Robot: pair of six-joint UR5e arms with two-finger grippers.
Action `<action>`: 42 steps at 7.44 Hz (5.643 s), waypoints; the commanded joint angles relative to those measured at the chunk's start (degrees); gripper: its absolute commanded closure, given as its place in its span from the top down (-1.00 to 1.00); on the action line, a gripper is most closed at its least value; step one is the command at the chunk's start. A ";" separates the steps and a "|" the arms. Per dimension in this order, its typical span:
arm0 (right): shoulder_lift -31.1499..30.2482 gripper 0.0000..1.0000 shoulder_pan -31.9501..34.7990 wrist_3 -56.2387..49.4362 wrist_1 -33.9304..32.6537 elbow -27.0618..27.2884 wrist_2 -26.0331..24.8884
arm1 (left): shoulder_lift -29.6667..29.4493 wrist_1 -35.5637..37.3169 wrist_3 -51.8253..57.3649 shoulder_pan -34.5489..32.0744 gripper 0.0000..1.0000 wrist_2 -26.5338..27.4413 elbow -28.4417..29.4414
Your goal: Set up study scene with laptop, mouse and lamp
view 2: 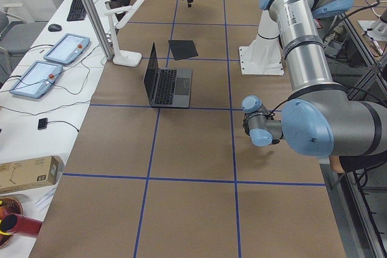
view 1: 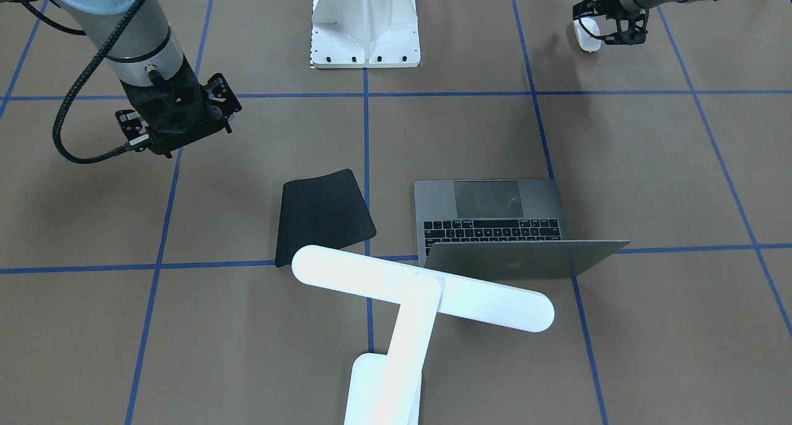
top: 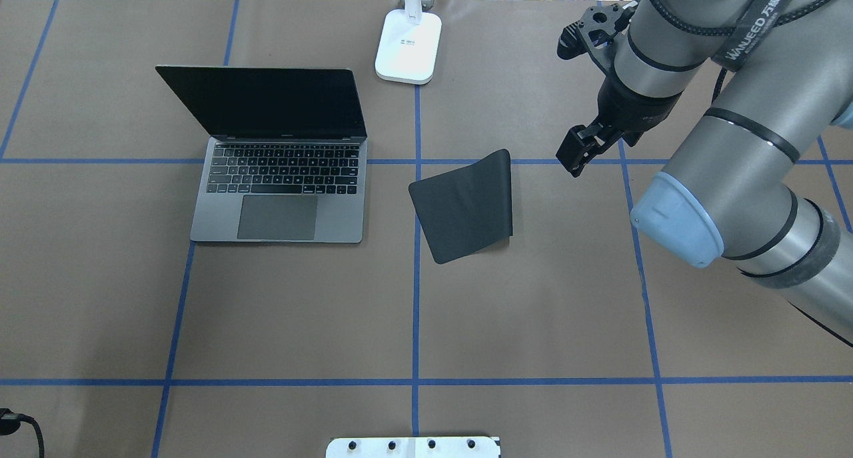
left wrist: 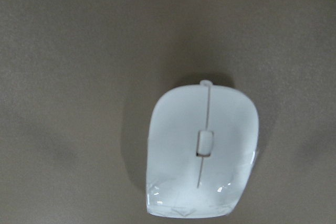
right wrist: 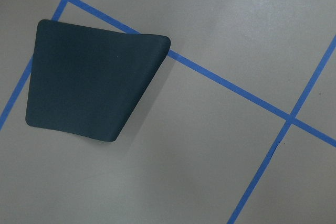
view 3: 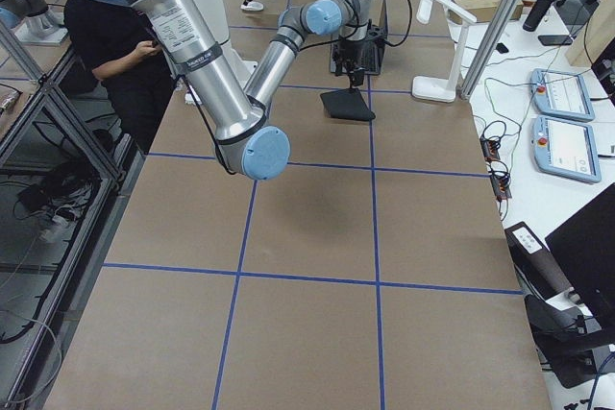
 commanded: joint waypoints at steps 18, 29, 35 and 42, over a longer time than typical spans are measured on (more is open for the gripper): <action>0.39 1.00 -1.15 0.02 0.05 -0.34 -0.26 | -1.61 1.14 2.99 -1.41 0.64 1.52 0.79; 0.48 1.00 -1.24 0.02 0.05 -0.17 -0.26 | -1.61 1.14 2.99 -3.77 0.27 1.52 0.00; 0.04 1.00 -0.54 -0.15 -0.04 0.36 0.00 | -1.61 1.06 3.69 -12.12 0.23 0.91 -6.41; -0.66 1.00 1.22 -0.33 -0.04 0.36 0.70 | -21.00 23.51 19.49 -28.97 0.20 -5.56 -7.73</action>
